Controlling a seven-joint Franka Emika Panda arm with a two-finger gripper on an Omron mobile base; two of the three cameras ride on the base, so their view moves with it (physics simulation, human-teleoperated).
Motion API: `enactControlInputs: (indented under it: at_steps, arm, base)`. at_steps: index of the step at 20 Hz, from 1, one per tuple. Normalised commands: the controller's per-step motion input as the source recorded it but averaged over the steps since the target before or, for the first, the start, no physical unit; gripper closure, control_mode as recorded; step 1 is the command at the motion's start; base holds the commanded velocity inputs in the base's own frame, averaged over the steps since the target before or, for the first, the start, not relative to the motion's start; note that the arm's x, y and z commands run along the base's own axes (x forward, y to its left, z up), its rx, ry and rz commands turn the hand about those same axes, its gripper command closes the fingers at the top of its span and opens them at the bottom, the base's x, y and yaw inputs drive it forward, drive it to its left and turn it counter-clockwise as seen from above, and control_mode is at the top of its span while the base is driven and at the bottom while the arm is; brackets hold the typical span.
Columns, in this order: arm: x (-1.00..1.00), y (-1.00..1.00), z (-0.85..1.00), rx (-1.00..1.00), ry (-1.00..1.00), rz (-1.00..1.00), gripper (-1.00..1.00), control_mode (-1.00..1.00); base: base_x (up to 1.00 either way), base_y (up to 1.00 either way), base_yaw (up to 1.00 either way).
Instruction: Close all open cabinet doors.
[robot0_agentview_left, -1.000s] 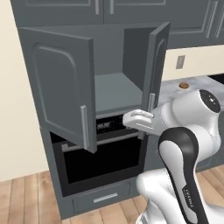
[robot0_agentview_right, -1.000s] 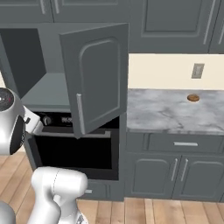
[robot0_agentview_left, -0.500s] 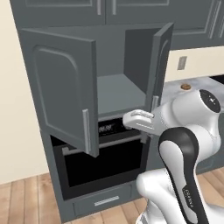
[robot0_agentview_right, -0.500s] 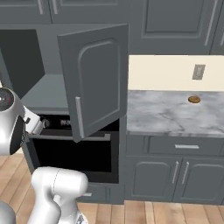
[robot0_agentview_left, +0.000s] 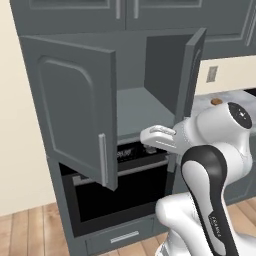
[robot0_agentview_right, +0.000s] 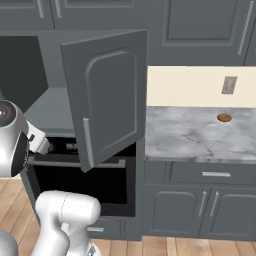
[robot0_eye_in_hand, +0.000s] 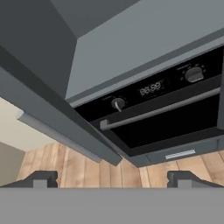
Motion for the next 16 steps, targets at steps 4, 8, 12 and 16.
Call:
enactControlInputs:
  at_steps: [4,8,12,16]
  arm:
    - [0.00,0.00,0.00,0.00,0.00,0.00,-1.00,1.00]
    - [0.00,0.00,0.00,0.00,0.00,0.00,-1.00,1.00]
    - [0.00,0.00,0.00,0.00,0.00,0.00,-1.00,1.00]
    - [0.00,0.00,0.00,0.00,0.00,0.00,-1.00,1.00]
  base:
    - [0.22,0.11,0.00]
    - [0.15,0.10,0.00]
    - [0.20,0.12,0.00]
    - [0.24,0.13,0.00]
